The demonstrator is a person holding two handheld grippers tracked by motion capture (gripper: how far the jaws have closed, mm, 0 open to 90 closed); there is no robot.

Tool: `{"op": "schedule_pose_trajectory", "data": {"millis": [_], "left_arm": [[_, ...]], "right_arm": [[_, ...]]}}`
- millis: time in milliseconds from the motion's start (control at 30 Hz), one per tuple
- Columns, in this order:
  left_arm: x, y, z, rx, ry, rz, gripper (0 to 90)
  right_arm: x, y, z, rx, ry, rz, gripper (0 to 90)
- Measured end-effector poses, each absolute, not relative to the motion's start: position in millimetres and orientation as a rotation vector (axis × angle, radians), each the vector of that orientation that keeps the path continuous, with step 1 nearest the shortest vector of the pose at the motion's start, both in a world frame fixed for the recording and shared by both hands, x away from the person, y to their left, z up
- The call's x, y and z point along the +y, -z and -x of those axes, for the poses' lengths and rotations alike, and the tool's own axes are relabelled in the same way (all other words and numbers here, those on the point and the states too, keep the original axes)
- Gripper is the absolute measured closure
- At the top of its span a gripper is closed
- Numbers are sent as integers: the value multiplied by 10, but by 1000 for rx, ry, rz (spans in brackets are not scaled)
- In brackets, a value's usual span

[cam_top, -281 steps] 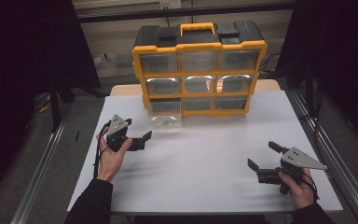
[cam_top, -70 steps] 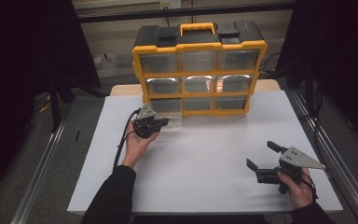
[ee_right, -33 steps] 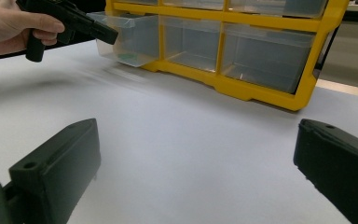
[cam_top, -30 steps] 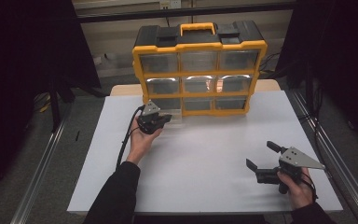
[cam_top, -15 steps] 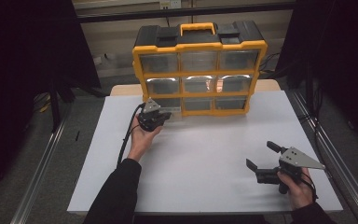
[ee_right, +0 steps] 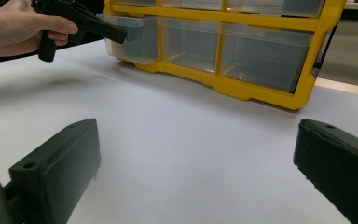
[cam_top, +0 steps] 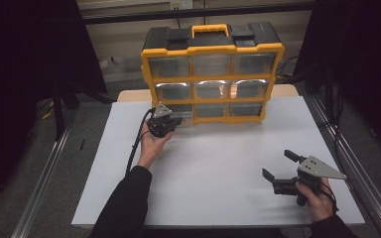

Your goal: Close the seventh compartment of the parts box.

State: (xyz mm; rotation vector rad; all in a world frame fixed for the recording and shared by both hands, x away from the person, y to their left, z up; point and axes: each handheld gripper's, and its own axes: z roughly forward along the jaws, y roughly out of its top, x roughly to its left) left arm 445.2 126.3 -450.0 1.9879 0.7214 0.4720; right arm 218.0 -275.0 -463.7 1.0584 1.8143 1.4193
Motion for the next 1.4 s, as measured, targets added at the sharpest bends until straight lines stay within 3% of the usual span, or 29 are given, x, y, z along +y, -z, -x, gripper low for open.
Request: {"op": "schedule_pose_trajectory", "data": {"millis": [1400], "left_arm": [[1341,4533,-4784,817,-510,-1911,900]], "right_arm": [[-2759,4658,-2189,1829,-1415,-1065,4]]}}
